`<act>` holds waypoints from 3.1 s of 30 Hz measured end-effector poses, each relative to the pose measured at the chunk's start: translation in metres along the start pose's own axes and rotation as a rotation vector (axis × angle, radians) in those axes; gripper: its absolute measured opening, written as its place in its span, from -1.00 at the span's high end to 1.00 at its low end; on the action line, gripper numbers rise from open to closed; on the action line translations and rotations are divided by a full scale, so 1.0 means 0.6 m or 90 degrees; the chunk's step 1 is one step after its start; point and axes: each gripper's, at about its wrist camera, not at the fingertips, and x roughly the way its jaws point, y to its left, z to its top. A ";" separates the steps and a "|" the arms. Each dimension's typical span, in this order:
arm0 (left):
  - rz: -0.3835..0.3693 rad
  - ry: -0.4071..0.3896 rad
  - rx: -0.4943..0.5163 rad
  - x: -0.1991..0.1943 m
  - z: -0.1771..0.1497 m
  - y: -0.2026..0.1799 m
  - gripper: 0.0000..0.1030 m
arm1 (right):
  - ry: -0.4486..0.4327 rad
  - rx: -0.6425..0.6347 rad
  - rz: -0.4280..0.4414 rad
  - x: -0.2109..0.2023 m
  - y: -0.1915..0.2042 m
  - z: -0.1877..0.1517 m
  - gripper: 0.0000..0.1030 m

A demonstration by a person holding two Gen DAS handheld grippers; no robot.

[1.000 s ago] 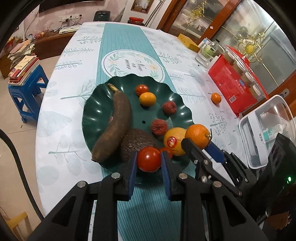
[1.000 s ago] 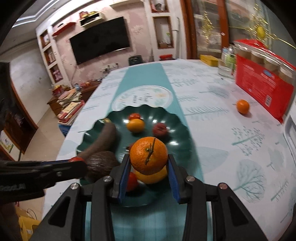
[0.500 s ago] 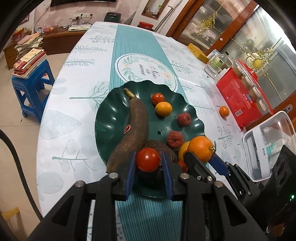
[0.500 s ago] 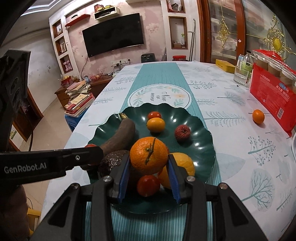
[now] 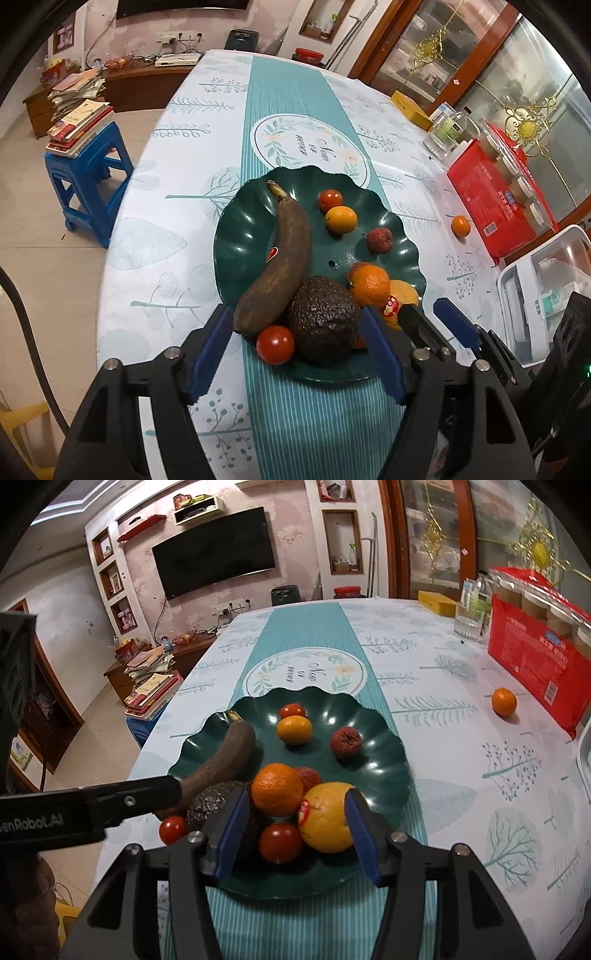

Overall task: Organize fruits
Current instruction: 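Open both tools to release the tomato and mandarin onto the plate, then move the open right tool to the last mandarin and close on it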

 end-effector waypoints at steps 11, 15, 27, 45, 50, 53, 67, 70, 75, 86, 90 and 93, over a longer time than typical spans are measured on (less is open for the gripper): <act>0.031 -0.015 -0.025 -0.039 -0.047 -0.015 -0.39 | 0.041 0.073 -0.025 -0.033 -0.106 0.000 -0.08; 0.045 -0.006 -0.033 -0.042 -0.071 -0.032 -0.39 | 0.072 0.099 -0.030 -0.038 -0.158 0.001 -0.09; 0.067 0.005 -0.090 -0.021 -0.121 -0.126 -0.48 | 0.142 0.118 -0.042 -0.033 -0.321 0.042 -0.11; 0.191 -0.014 -0.212 0.033 -0.158 -0.185 -0.53 | 0.126 0.063 -0.028 0.099 -0.464 0.166 -0.13; 0.218 -0.019 -0.220 0.036 -0.155 -0.188 -0.53 | 0.125 0.053 -0.028 0.146 -0.478 0.170 -0.13; 0.225 -0.025 -0.224 0.034 -0.153 -0.187 -0.53 | 0.119 0.058 -0.025 0.163 -0.485 0.170 -0.13; 0.234 -0.011 -0.255 0.031 -0.162 -0.179 -0.53 | 0.110 0.033 -0.080 0.199 -0.484 0.176 0.15; 0.234 -0.016 -0.256 0.026 -0.163 -0.178 -0.53 | 0.112 0.026 -0.079 0.199 -0.485 0.176 0.17; 0.230 -0.022 -0.258 0.019 -0.167 -0.176 -0.53 | 0.114 -0.004 -0.079 0.194 -0.470 0.178 0.20; 0.218 -0.044 -0.269 -0.008 -0.178 -0.166 -0.53 | 0.088 -0.049 -0.015 0.150 -0.401 0.186 0.79; 0.215 -0.054 -0.270 -0.021 -0.182 -0.158 -0.53 | 0.095 -0.070 -0.027 0.150 -0.374 0.180 0.79; 0.217 -0.057 -0.277 -0.028 -0.186 -0.149 -0.53 | 0.084 -0.052 -0.029 0.146 -0.372 0.182 0.70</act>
